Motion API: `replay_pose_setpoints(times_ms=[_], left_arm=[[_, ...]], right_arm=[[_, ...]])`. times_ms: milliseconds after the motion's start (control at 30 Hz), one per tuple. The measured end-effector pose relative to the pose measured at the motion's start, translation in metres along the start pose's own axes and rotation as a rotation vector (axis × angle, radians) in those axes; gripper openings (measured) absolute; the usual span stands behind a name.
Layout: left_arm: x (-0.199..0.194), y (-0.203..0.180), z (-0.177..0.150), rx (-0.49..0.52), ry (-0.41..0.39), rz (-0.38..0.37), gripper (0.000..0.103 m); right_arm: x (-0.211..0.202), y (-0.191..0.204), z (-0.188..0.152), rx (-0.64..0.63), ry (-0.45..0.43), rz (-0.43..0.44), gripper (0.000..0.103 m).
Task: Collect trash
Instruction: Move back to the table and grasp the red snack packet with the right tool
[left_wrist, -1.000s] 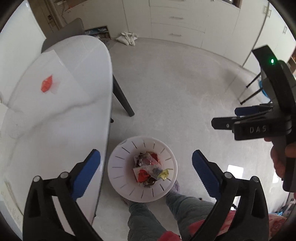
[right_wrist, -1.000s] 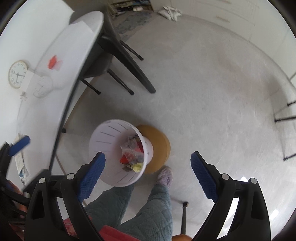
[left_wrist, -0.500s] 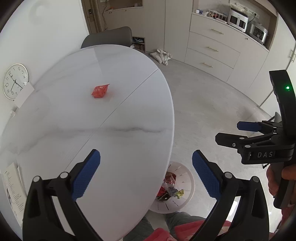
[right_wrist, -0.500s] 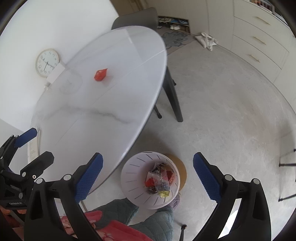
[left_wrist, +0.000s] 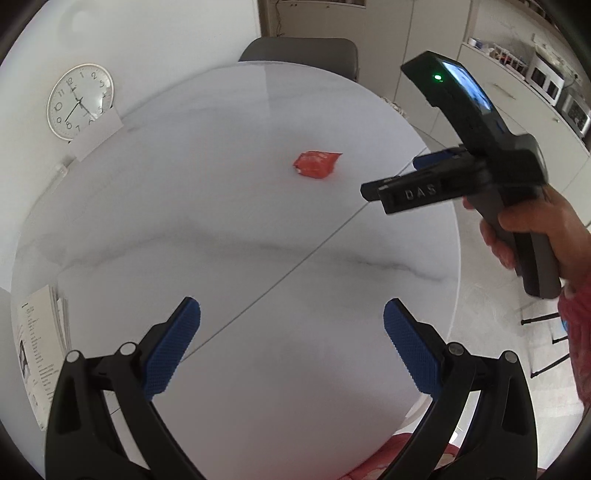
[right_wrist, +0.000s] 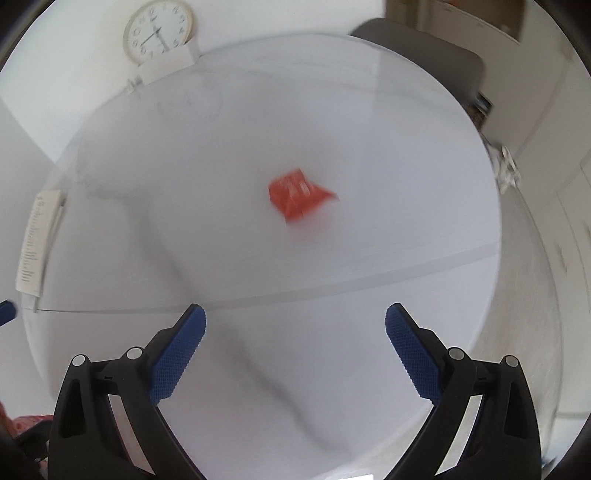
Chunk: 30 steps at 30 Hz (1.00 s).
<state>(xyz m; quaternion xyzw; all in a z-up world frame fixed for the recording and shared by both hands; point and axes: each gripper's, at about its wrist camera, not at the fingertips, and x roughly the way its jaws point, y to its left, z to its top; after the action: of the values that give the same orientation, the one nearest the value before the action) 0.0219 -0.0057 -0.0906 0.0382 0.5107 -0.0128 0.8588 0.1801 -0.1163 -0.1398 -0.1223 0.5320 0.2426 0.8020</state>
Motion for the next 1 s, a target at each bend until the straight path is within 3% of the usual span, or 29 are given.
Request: replay_pose_setpoints(times_ms=[100, 233, 400, 467, 600, 833, 1000], left_arm=[[0.013, 0.022, 0.006, -0.029, 0.017, 0.016, 0.095], [0.03, 0.046, 0.015, -0.066, 0.04, 0.011, 0.095], [0.045, 0.062, 0.024, -0.091, 0.053, 0.004, 0.095], [0.048, 0.066, 0.026, -0.105, 0.055, 0.0, 0.095], [0.051, 0.066, 0.026, -0.118, 0.06, 0.0, 0.095], [0.04, 0.048, 0.023, -0.068, 0.042, -0.008, 0.095], [0.025, 0.012, 0.017, 0.011, 0.028, -0.061, 0.095]], right_arm=[[0.034, 0.01, 0.039, -0.133, 0.033, -0.059, 0.097], [0.079, 0.017, 0.066, -0.29, 0.122, -0.18, 0.095], [0.1, 0.014, 0.072, -0.322, 0.196, -0.149, 0.076], [0.104, 0.01, 0.07, -0.302, 0.221, -0.121, 0.056], [0.097, 0.004, 0.069, -0.258, 0.189, -0.09, 0.055], [0.034, -0.016, 0.028, -0.058, 0.065, 0.028, 0.055], [-0.036, -0.029, -0.061, 0.11, -0.008, 0.08, 0.055]])
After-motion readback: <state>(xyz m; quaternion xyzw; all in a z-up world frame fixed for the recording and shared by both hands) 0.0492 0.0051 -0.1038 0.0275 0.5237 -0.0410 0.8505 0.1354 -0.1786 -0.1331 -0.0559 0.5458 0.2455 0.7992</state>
